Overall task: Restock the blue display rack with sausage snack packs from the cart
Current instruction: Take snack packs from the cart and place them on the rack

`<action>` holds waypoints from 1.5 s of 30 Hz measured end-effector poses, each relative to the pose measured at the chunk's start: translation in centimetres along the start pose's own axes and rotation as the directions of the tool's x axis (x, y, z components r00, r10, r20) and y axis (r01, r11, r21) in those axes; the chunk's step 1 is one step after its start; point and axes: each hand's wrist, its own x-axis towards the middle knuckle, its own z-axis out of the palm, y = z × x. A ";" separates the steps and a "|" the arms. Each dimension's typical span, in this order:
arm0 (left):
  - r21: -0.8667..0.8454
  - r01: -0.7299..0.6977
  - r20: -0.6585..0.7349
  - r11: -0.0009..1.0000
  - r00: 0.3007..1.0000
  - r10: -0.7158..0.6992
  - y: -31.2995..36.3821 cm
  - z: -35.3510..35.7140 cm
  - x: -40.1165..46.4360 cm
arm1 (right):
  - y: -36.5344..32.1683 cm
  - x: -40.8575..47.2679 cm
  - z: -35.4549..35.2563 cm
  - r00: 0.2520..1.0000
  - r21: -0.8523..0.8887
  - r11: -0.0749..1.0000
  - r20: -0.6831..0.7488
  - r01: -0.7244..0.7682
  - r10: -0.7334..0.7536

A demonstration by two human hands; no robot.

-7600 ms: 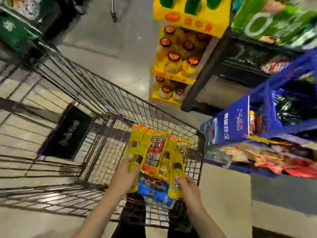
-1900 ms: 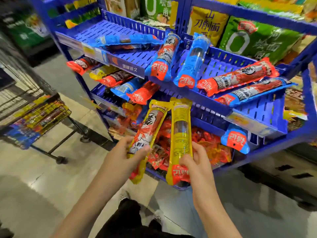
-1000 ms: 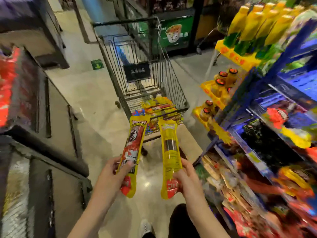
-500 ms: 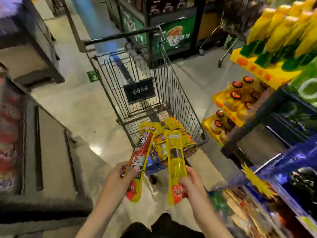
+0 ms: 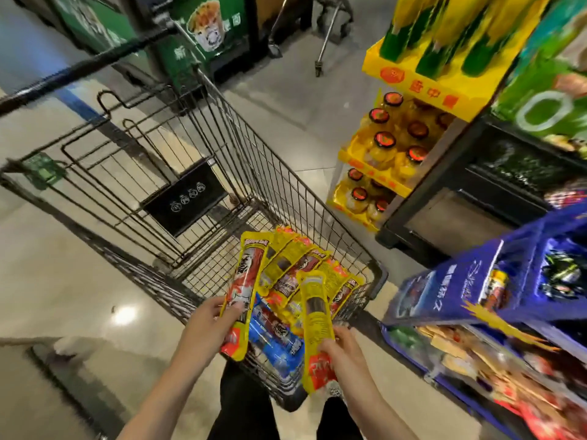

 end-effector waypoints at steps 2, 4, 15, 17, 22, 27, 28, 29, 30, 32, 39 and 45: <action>0.097 -0.010 0.105 0.995 0.994 0.000 0.3 -1.6 4.6 | -0.5 1.8 2.7 0.994 0.028 0.998 -0.094 -0.061 0.063; 0.205 -0.032 0.184 0.978 0.983 -0.007 0.6 -2.9 8.7 | -1.0 3.6 5.2 0.980 0.071 0.990 -0.145 -0.125 0.134; 0.502 -0.032 0.375 0.865 0.909 -0.184 -3.4 -2.1 26.0 | -3.5 13.9 14.8 0.892 0.172 0.970 -0.391 -0.173 0.228; 0.473 -0.008 0.383 0.881 0.902 -0.198 -3.9 -0.8 27.3 | -3.1 15.7 15.1 0.885 0.218 0.961 -0.396 -0.169 0.246; 0.469 -0.065 0.423 0.881 0.892 -0.159 -4.4 2.9 29.5 | -1.1 20.1 15.4 0.848 0.153 0.970 -0.474 -0.187 0.238; 0.519 -0.120 0.437 0.846 0.888 -0.143 -6.4 5.7 31.2 | 0.5 22.6 15.8 0.830 -0.025 0.975 -0.530 -0.220 0.174; 0.527 -0.118 0.435 0.842 0.888 -0.147 -6.8 6.0 31.4 | 0.3 22.8 15.9 0.826 -0.066 0.971 -0.542 -0.229 0.158; 0.532 -0.122 0.433 0.838 0.890 -0.145 -7.1 6.4 31.5 | 0.5 23.2 16.0 0.820 -0.092 0.967 -0.553 -0.236 0.148; 0.539 -0.125 0.430 0.833 0.891 -0.144 -7.5 6.6 31.6 | 0.8 23.5 16.1 0.812 -0.116 0.962 -0.567 -0.246 0.139; 0.541 -0.127 0.431 0.832 0.891 -0.144 -8.4 7.1 32.0 | 1.5 24.0 16.3 0.785 -0.191 0.940 -0.610 -0.281 0.110; 0.602 -0.204 0.413 0.772 0.907 -0.082 -9.7 7.7 32.8 | 2.0 24.8 16.0 0.761 -0.337 0.881 -0.647 -0.331 0.038; 0.529 -0.182 0.445 0.829 0.891 -0.088 -9.4 7.0 32.8 | 2.2 24.0 15.4 0.763 -0.336 0.892 -0.646 -0.304 0.017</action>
